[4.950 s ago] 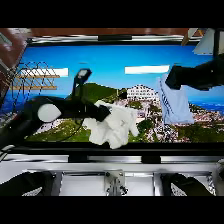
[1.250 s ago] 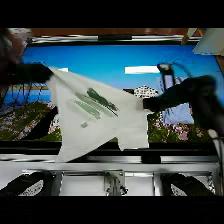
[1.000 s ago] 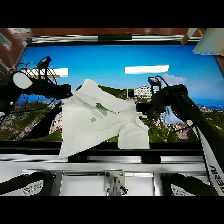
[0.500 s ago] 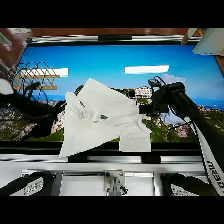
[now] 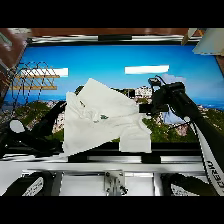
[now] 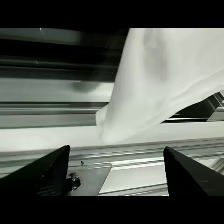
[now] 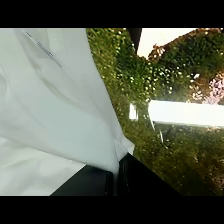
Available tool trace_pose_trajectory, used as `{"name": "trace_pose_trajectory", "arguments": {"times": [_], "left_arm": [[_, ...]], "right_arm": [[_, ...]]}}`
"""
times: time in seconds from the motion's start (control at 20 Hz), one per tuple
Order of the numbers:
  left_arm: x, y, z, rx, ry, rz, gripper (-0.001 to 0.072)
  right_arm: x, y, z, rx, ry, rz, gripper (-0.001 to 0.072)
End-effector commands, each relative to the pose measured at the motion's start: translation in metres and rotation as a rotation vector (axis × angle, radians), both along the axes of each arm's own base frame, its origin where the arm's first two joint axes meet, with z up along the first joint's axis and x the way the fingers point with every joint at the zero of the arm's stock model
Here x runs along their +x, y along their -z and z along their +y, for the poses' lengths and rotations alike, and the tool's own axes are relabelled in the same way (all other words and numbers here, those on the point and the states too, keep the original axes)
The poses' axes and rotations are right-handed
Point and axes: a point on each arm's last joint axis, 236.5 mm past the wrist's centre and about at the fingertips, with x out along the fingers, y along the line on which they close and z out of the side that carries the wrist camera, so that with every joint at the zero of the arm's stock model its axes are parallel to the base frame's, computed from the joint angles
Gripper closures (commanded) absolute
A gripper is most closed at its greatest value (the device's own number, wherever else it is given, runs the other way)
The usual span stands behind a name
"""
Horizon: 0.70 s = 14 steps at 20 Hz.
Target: Fold the shirts.
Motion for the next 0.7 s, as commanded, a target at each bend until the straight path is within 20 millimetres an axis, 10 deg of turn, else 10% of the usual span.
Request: {"name": "trace_pose_trajectory", "arguments": {"times": [0.0, 0.2, 0.35, 0.45, 0.55, 0.65], "left_arm": [[0.001, 0.022, -0.013, -0.012, -0.014, -0.039, -0.0012], [0.019, 0.032, -0.011, 0.014, -0.071, -0.083, 0.005], [0.021, 0.031, -0.022, -0.044, -0.042, -0.089, 0.0668], [0.04, 0.016, -0.029, -0.083, -0.025, -0.164, 0.0674], [0.088, -0.035, -0.026, -0.074, 0.031, -0.386, 0.0675], [0.151, -0.15, -0.015, 0.0, 0.123, -0.796, 0.0675]], "right_arm": [[0.001, 0.0, 0.0, 0.001, 0.0, -0.003, 0.0628], [0.0, 0.0, 0.0, 0.001, 0.0, -0.001, 0.0628], [-0.002, 0.0, 0.0, -0.002, -0.003, 0.01, 0.0629], [-0.008, -0.002, -0.002, -0.009, -0.009, 0.028, 0.0629], [-0.005, -0.028, -0.002, -0.002, -0.032, -0.024, 0.063], [0.015, -0.091, -0.008, -0.015, -0.071, -0.205, 0.0629]]}}
